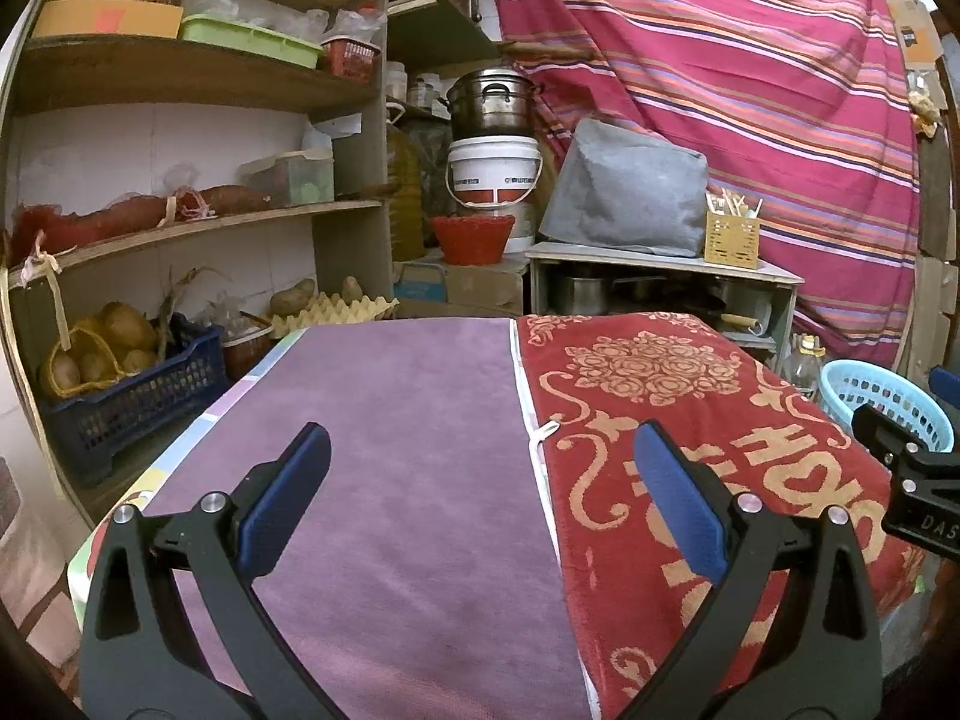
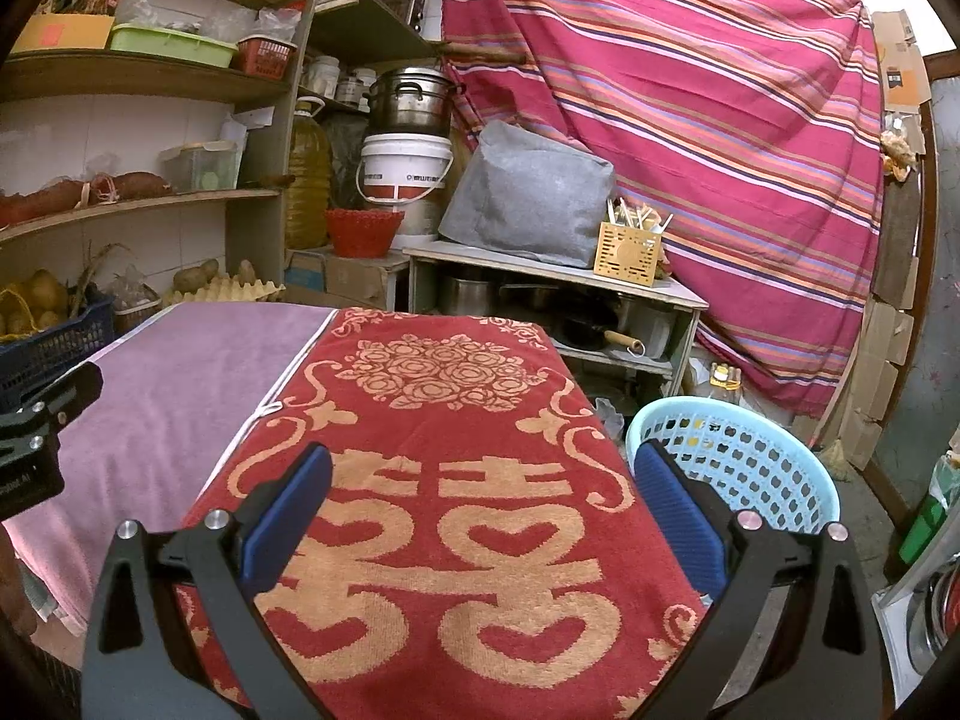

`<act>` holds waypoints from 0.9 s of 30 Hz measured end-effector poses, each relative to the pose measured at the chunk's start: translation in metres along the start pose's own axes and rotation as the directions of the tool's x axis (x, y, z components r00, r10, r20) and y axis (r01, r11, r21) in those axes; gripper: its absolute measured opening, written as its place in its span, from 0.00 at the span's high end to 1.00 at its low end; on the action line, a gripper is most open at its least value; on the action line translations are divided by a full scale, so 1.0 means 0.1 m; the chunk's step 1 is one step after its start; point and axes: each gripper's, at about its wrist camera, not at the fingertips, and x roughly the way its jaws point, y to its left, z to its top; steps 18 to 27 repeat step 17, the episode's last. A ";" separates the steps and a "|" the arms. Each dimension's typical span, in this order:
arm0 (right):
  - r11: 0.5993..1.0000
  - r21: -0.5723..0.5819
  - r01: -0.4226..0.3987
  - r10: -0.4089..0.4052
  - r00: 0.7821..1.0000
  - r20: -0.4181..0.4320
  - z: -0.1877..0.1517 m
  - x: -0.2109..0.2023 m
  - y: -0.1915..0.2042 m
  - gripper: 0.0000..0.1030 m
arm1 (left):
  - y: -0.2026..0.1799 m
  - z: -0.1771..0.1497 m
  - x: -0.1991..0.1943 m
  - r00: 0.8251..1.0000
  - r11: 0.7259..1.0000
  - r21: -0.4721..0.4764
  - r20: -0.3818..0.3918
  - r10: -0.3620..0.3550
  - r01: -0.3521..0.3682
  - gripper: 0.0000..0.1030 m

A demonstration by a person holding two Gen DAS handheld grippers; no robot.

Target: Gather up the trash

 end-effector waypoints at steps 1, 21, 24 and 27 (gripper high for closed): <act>1.000 0.001 -0.001 0.001 1.000 0.001 0.00 0.00 0.00 0.04 | 0.00 0.00 0.00 1.000 1.000 0.002 0.002 0.001 -0.001 0.05; 1.000 0.001 0.000 0.000 1.000 0.001 0.00 0.00 0.00 0.04 | -0.03 -0.01 -0.02 1.000 1.000 -0.002 0.005 -0.003 0.003 0.05; 1.000 0.001 0.000 0.000 1.000 0.001 0.00 0.00 0.00 0.04 | -0.03 -0.01 -0.02 1.000 1.000 -0.002 0.005 -0.003 0.003 0.05; 1.000 0.001 0.000 0.000 1.000 0.001 0.00 0.00 0.00 0.04 | -0.03 -0.01 -0.02 1.000 1.000 -0.002 0.005 -0.003 0.003 0.05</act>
